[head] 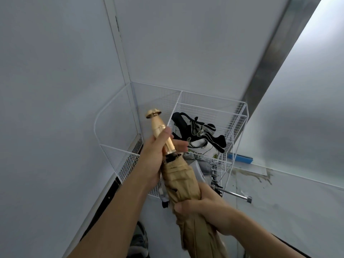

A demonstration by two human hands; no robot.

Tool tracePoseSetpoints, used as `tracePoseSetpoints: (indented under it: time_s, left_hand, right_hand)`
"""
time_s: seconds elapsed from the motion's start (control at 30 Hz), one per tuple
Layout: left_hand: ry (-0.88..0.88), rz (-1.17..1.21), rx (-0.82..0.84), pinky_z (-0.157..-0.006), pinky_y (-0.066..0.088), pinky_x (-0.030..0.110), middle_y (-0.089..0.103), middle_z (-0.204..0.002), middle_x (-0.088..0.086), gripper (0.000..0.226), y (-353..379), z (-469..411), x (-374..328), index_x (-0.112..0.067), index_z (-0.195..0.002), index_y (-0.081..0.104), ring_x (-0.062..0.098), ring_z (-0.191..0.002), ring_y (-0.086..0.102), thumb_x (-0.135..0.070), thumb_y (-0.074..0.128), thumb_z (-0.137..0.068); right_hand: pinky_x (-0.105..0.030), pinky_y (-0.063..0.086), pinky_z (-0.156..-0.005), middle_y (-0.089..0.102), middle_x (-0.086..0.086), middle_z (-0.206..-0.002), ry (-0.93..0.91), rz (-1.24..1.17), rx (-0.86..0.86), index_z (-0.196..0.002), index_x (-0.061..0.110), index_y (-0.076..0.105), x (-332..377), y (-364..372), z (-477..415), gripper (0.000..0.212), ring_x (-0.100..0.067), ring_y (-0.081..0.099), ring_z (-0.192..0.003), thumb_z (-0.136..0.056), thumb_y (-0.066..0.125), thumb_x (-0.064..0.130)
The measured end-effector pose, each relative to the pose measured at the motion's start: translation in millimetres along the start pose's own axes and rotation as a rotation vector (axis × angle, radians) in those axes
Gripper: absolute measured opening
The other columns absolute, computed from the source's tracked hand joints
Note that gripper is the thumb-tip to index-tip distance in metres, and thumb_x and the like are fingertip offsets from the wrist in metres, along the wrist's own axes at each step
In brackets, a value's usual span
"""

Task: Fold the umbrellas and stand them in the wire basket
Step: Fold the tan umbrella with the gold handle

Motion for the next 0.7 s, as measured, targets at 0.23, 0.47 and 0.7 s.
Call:
tracePoseSetpoints:
  time_s: [0.23,0.47,0.7]
  left_hand:
    - [0.291,-0.654,-0.313,-0.090,0.041,0.030,0.059,-0.113,-0.001,0.033,-18.0,-23.2,3.8,-0.011,-0.116,0.062,0.016,-0.106,0.056,-0.038,0.049,-0.100]
    - [0.167,-0.968,-0.200,-0.103,0.037,0.033,0.047,-0.140,0.009,0.049,-26.8,-49.6,22.2,-0.015,-0.145,0.041,0.025,-0.125,0.049,-0.031,0.051,-0.100]
    - [0.114,-0.923,-0.083,-0.091,0.039,0.027,0.056,-0.129,0.001,0.044,-24.0,-56.5,25.5,-0.016,-0.139,0.044,0.020,-0.120,0.053,-0.028,0.054,-0.098]
  right_hand:
    - [-0.046,0.060,-0.077,0.070,-0.007,-0.084,-0.126,0.157,-0.373,-0.097,0.021,0.062,46.5,-20.5,-8.6,0.017,-0.018,0.068,-0.071,-0.085,0.072,0.029]
    - [-0.039,0.055,-0.087,0.068,0.010,-0.105,-0.629,0.310,-0.822,-0.117,0.024,0.054,181.3,-90.7,-64.4,0.050,-0.011,0.066,-0.096,-0.077,0.080,0.038]
    - [-0.037,0.055,-0.095,0.068,0.006,-0.115,-0.663,0.250,-0.821,-0.123,0.015,0.058,218.2,-141.3,-139.2,0.064,-0.013,0.065,-0.105,-0.067,0.088,0.019]
Point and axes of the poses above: each hand's wrist, its own z-axis away from the middle knuckle, its own y-axis out of the palm, x = y × z, the point moved 1 cm from there along -z, towards the middle knuckle
